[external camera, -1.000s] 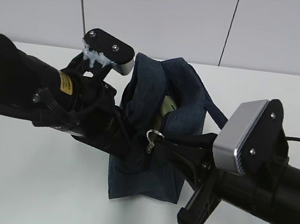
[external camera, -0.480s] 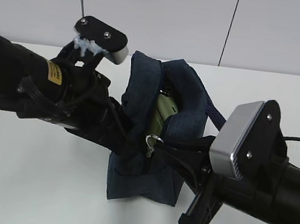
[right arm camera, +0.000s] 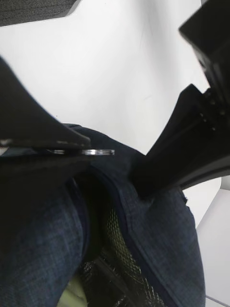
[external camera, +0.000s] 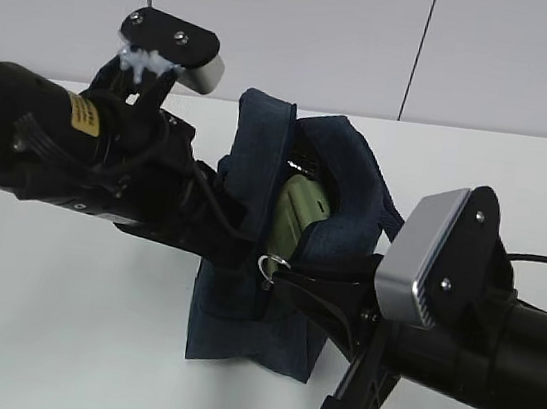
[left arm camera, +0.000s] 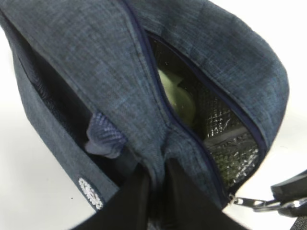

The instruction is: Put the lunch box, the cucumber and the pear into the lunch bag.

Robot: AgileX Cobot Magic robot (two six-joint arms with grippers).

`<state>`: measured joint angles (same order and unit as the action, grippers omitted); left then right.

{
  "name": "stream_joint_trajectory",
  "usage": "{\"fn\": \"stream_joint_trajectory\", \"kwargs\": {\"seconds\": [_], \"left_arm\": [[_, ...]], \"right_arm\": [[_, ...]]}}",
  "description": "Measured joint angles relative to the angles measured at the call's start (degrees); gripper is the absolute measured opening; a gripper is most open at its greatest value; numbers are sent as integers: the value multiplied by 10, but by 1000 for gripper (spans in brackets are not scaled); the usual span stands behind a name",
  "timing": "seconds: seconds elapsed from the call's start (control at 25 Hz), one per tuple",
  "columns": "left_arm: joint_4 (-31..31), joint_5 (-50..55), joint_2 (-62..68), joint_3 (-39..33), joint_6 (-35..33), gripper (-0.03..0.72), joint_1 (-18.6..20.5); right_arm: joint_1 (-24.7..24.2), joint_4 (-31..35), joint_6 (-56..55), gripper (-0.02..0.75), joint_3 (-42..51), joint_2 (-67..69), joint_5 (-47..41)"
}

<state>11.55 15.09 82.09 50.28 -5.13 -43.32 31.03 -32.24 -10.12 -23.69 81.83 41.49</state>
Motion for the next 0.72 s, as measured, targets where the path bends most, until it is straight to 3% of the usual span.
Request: {"fn": "stream_joint_trajectory", "kwargs": {"seconds": [0.2,0.52,0.72], "left_arm": [[-14,2,-15,-1,-2,73,0],[-23,42,-29,-1,-12,329,0],[-24,68,-29,-1,-26,361,0]], "right_arm": [[0,0,0,0,0,0,4],[0,0,0,0,0,0,26],[0,12,0,0,0,0,30]]}}
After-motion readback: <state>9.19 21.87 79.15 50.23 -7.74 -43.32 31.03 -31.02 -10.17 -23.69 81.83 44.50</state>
